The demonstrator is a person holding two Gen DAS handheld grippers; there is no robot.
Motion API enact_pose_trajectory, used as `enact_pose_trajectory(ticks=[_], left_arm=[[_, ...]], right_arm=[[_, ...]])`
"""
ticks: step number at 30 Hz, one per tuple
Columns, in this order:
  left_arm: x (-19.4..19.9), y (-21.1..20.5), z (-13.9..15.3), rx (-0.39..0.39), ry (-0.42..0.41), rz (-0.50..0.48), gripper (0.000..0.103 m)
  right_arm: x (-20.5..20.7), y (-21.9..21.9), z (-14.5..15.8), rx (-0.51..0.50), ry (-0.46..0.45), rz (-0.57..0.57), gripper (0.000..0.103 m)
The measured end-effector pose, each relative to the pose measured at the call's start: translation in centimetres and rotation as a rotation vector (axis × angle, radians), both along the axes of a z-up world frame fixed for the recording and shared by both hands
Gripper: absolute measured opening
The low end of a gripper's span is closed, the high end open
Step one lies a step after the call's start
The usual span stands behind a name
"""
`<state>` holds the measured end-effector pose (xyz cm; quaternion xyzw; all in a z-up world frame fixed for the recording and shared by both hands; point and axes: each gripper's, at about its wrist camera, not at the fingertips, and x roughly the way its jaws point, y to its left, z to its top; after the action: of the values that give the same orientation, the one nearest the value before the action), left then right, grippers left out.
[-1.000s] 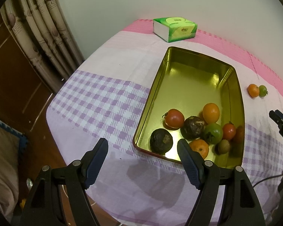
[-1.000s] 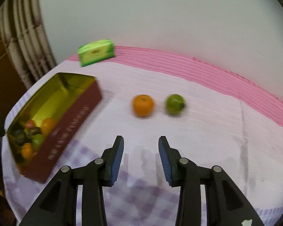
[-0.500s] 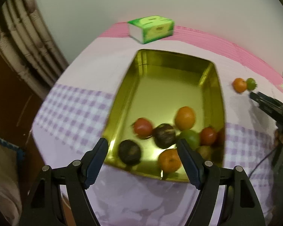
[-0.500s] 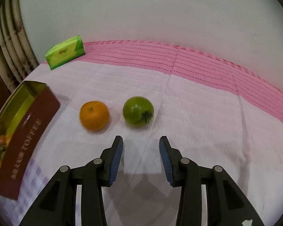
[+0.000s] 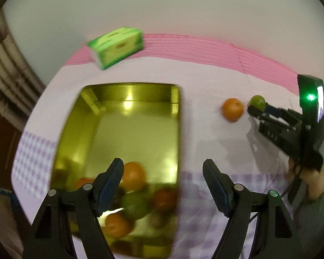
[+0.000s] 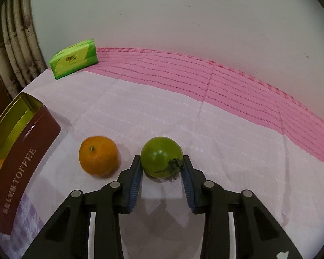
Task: Organize fruits
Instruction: 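Grasp the last orange with the left gripper while the right gripper holds the green tomato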
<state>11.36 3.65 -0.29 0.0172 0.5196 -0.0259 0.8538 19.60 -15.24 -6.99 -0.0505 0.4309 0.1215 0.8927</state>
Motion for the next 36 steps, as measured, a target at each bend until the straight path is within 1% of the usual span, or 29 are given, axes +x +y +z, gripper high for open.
enact_pose_trajectory(ticks=[3, 6, 8, 10, 12, 15, 19, 21, 23, 24, 25, 26, 28, 30, 36], left_arm=[[1.2, -2.4, -0.7, -0.01, -0.002, -0.031, 0.076], [2.4, -4.7, -1.3, -0.013, -0.011, -0.059, 0.077], [3.0, -6.3, -1.3, -0.003, -0.043, -0.084, 0.077], [3.9, -7.2, -1.6, -0.016, -0.035, -0.091, 0.077], [4.8, -7.9, -1.9, -0.03, -0.023, -0.093, 0.077], [6.2, -8.8, -2.4, -0.024, -0.025, -0.092, 0.076], [8.2, -9.7, -3.2, -0.006, -0.011, -0.098, 0.076], [9.1, -10.1, -3.8, -0.011, 0.005, -0.099, 0.075], [9.7, -10.3, -4.2, -0.009, 0.018, -0.104, 0.072], [9.9, -10.5, -4.4, -0.007, 0.021, -0.107, 0.069], [10.1, -10.6, -4.6, -0.004, 0.027, -0.112, 0.064], [10.1, -10.7, -4.8, -0.002, 0.032, -0.116, 0.062], [10.4, -10.7, -5.2, -0.004, 0.041, -0.122, 0.049], [10.2, -10.8, -5.4, -0.013, 0.052, -0.128, 0.041], [7.9, -10.4, -4.7, 0.003, 0.056, -0.135, 0.041]], right_arm=[[-1.4, -1.9, 0.0, 0.013, 0.0, -0.044, 0.033], [-2.8, -4.2, 0.1, -0.001, -0.002, -0.104, 0.033], [-4.1, -6.2, 0.0, -0.022, -0.006, -0.162, 0.033], [-5.2, -7.6, 0.1, -0.02, -0.005, -0.196, 0.033], [-6.2, -8.7, 0.0, -0.016, -0.005, -0.213, 0.033], [-7.0, -9.3, 0.0, 0.002, -0.004, -0.221, 0.034], [-6.9, -9.0, 0.0, -0.01, -0.003, -0.216, 0.036], [-7.0, -9.1, 0.0, -0.005, -0.003, -0.216, 0.036], [-7.0, -9.3, 0.0, 0.003, -0.002, -0.216, 0.036], [-7.1, -9.4, 0.0, 0.005, -0.002, -0.216, 0.036], [-7.1, -9.4, 0.0, 0.005, -0.002, -0.216, 0.036], [-7.3, -9.4, 0.0, 0.004, -0.003, -0.216, 0.036], [-7.3, -9.5, 0.0, 0.002, -0.003, -0.216, 0.036], [-7.4, -9.4, 0.0, 0.003, -0.003, -0.217, 0.036], [-7.4, -9.4, 0.0, -0.002, -0.003, -0.217, 0.036]])
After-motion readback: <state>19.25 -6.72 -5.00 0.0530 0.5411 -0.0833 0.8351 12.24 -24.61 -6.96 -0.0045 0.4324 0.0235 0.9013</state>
